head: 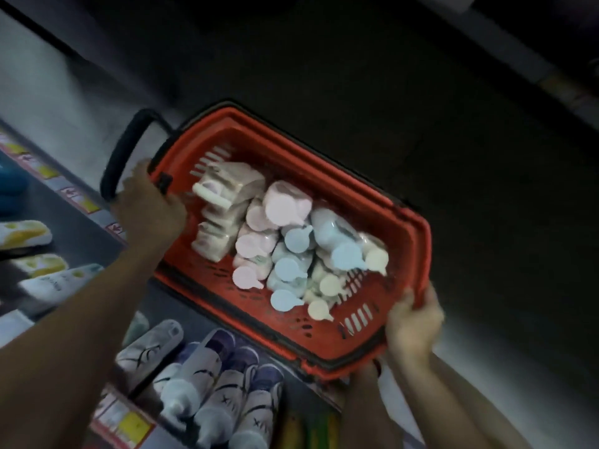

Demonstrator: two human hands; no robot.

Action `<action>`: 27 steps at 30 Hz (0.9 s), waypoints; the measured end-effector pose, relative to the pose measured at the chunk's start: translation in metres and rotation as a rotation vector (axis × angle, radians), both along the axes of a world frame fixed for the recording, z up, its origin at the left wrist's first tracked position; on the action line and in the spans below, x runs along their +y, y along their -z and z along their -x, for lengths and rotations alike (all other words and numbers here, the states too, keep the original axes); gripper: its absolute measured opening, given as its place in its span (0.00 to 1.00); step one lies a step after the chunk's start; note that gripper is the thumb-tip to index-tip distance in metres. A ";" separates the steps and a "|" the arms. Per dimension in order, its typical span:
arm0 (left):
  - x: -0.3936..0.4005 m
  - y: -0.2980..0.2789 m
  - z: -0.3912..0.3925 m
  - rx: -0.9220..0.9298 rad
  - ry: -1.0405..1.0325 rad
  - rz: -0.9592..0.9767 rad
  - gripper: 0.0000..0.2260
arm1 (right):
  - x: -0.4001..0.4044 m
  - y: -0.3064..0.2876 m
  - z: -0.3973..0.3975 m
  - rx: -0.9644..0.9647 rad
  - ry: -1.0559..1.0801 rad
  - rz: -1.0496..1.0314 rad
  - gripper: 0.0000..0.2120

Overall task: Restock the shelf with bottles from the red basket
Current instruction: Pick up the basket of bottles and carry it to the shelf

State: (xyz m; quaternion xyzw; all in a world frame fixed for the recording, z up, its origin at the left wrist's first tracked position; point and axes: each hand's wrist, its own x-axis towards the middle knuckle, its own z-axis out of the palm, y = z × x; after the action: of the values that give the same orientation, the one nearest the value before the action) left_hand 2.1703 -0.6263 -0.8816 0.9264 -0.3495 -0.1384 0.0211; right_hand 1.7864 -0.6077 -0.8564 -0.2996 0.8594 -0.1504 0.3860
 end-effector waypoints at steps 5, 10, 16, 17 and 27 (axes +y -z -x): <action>0.029 -0.005 0.024 0.094 -0.218 0.093 0.28 | -0.108 0.013 0.022 -0.024 -0.266 0.098 0.23; 0.033 -0.013 0.054 0.181 -0.393 0.066 0.23 | -0.188 0.002 0.023 -0.113 -0.499 0.072 0.23; 0.017 -0.021 0.053 0.238 -0.412 -0.121 0.26 | -0.211 0.015 0.031 -0.107 -0.466 0.003 0.25; 0.016 -0.021 0.050 0.255 -0.427 -0.122 0.26 | -0.210 0.018 0.032 -0.104 -0.427 -0.026 0.24; -0.003 -0.009 0.014 0.673 -0.817 0.156 0.17 | -0.219 0.044 0.041 -0.117 -0.351 -0.169 0.25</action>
State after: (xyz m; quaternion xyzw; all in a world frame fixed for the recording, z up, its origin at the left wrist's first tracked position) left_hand 2.1559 -0.6295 -0.8724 0.8872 0.0565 -0.3817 0.2531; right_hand 1.7455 -0.8265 -0.9002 -0.4019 0.7797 -0.0254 0.4794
